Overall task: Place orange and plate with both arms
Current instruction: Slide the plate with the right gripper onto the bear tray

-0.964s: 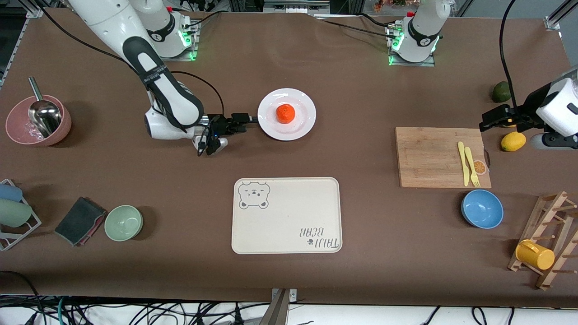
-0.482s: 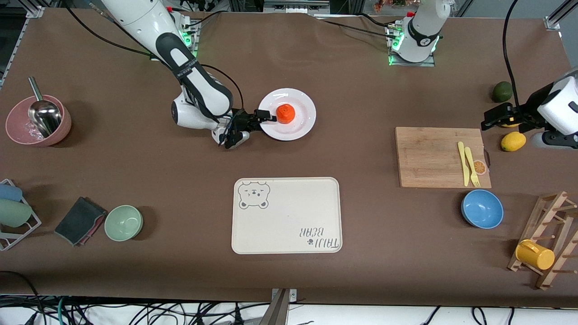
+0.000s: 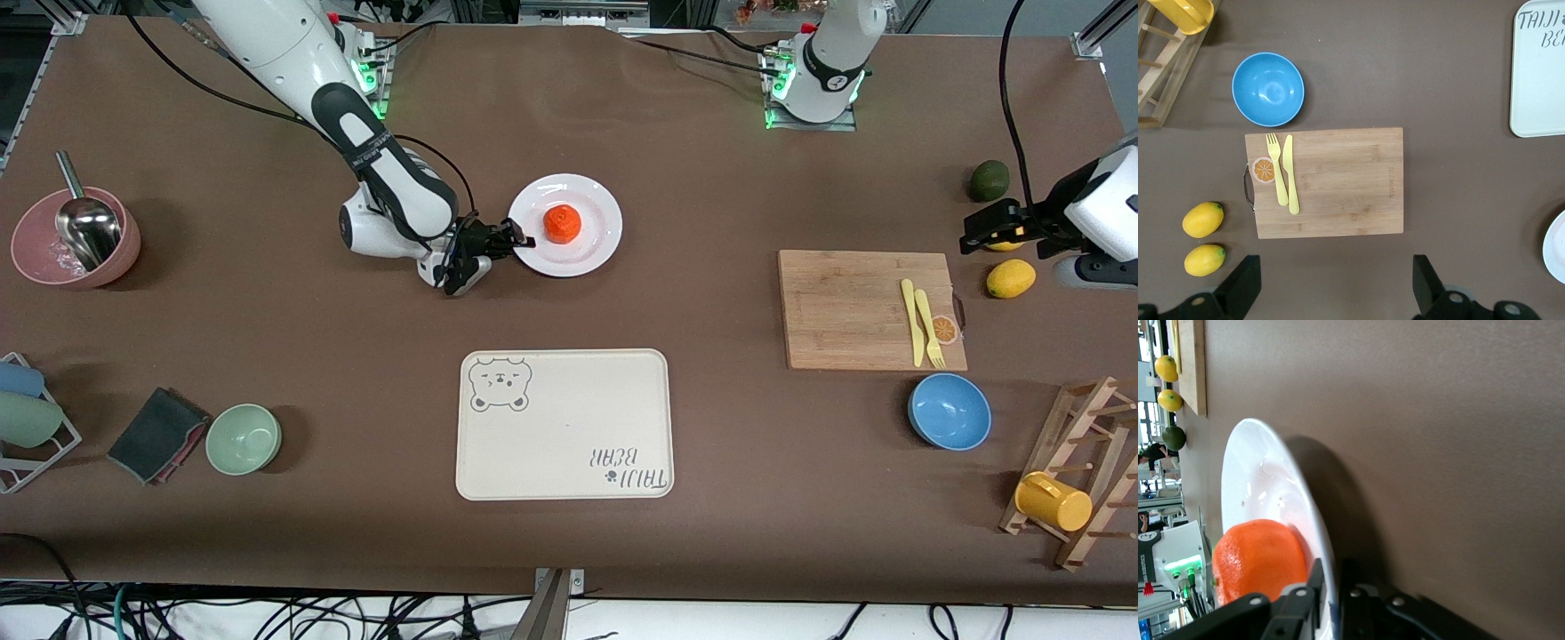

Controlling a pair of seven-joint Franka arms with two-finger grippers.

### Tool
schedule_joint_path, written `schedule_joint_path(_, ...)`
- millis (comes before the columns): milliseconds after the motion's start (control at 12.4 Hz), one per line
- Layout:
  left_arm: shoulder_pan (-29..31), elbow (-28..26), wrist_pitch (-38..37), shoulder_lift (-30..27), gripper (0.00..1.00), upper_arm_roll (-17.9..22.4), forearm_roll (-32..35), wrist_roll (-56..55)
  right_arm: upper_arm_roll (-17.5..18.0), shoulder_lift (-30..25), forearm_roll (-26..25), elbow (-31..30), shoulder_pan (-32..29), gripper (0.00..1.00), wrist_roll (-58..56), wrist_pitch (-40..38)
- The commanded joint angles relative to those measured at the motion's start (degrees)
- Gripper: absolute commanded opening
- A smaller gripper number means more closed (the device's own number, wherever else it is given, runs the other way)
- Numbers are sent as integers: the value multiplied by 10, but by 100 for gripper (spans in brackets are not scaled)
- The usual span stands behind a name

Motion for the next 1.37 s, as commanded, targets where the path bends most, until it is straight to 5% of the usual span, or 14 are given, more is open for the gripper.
schedule_joint_path(0,-6,6,-12,-4,100,-4,16,11,2,6,7,5,-10,0,-21,-1)
schedule_joint_path(321,-3,9,-12,-5,100,-5,14,11,1,0,6,40,-15,0,-9,-8)
schedule_joint_path(643,-5,12,-15,-4,100,-5,15,9,-8,9,-16,148,-31,0,60,-31)
schedule_joint_path(1286,-5,13,-15,-4,100,-5,14,9,-41,219,-201,504,-30,0,290,-31)
